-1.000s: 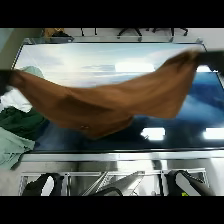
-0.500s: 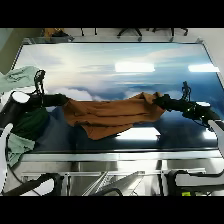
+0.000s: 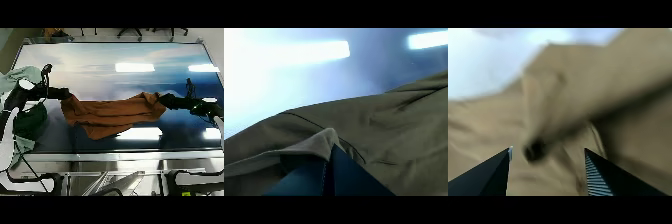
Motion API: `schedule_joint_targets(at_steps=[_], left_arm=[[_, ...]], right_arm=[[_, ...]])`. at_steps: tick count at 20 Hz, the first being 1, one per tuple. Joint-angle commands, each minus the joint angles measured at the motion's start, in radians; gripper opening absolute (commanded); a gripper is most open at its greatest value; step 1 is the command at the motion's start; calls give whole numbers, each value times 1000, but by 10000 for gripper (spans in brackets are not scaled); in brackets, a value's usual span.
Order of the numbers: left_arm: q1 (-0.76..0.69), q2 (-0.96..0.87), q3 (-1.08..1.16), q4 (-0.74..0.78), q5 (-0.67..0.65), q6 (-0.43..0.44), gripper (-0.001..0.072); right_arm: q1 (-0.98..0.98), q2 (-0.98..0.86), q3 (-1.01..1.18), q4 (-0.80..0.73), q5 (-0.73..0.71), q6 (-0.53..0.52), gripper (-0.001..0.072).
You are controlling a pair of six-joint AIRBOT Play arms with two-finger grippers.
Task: Fold the shirts.
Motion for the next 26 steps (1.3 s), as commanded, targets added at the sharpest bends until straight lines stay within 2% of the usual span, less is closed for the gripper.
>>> schedule_joint_targets(at_steps=[1, 7, 9, 10, 12, 13, 14, 15, 18, 21, 26], left_arm=[[5, -18, 17, 9, -41, -2, 14], [5, -18, 17, 9, -60, -2, 14], [4, -18, 18, 9, -59, -2, 14], [4, -18, 18, 9, -57, -2, 14], [4, -18, 18, 8, -58, -3, 14], [4, -18, 18, 8, -60, -9, 14], [4, -18, 18, 8, -61, -14, 14], [4, -15, 18, 8, -66, -23, 14], [6, 47, 18, 8, -83, -26, 13], [32, 190, 48, 9, -105, -26, 13], [150, 445, 321, 6, -240, -80, 12]], right_arm=[[11, 3, -26, -158, 63, 75, 528], [175, -77, -26, -147, -109, 69, 522], [189, -76, -7, -79, -109, 13, 416], [189, -76, 8, -57, -110, 1, 415], [188, -77, 37, -58, -116, 3, 236], [188, -77, 40, -51, -127, 8, 226], [188, -79, 40, -37, -127, 10, 151], [188, -79, 40, -23, -124, 10, 19], [179, -49, 69, 56, -47, -9, 18], [150, 54, 174, 133, 35, -9, 17], [81, 316, 459, 159, 52, -5, 16]])
